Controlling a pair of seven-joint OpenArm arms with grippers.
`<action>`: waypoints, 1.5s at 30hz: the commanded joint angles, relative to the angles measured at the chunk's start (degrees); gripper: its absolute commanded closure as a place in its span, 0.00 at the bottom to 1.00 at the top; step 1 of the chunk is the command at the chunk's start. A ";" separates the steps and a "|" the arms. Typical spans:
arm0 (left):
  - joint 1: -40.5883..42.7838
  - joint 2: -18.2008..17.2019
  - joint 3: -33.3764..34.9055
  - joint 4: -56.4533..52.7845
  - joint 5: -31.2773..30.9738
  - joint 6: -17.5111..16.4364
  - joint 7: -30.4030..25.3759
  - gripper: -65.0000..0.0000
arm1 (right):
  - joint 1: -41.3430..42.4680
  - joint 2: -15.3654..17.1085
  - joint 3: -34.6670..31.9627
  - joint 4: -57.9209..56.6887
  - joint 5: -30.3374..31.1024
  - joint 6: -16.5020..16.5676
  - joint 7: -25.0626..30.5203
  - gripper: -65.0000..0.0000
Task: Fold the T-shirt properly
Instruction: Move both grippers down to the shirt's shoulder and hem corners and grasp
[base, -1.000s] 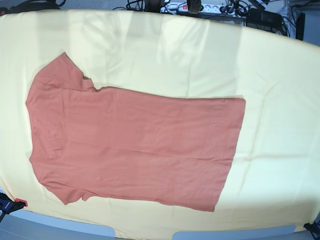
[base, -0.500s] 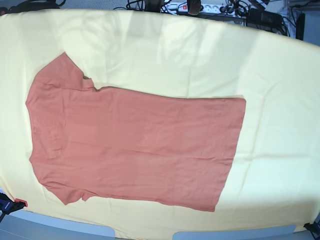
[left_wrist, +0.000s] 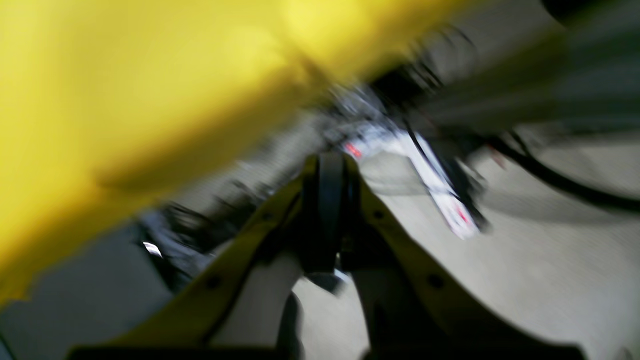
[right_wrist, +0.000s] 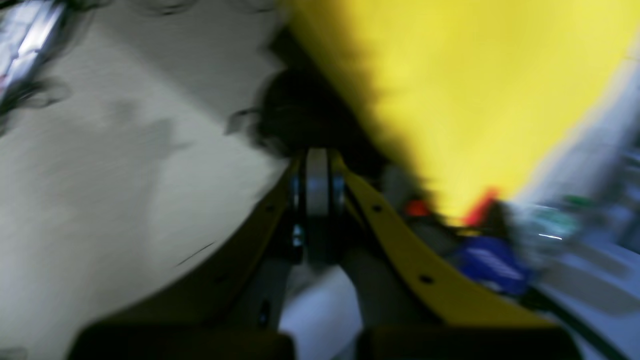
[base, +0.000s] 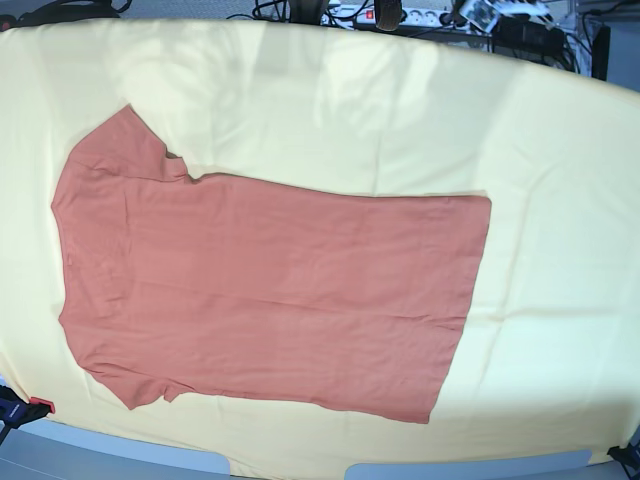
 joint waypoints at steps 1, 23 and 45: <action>0.63 -0.31 -1.51 2.16 -0.50 -0.15 -1.11 1.00 | -1.18 0.22 0.76 1.99 -2.84 -1.88 0.28 1.00; -29.70 -17.70 -9.62 -12.92 -0.66 -17.35 -17.38 1.00 | 25.66 2.93 19.45 5.38 22.32 20.85 15.63 1.00; -76.17 -28.55 37.97 -37.70 10.03 -19.26 -22.71 0.33 | 26.05 2.58 19.41 5.35 27.78 22.10 17.68 0.79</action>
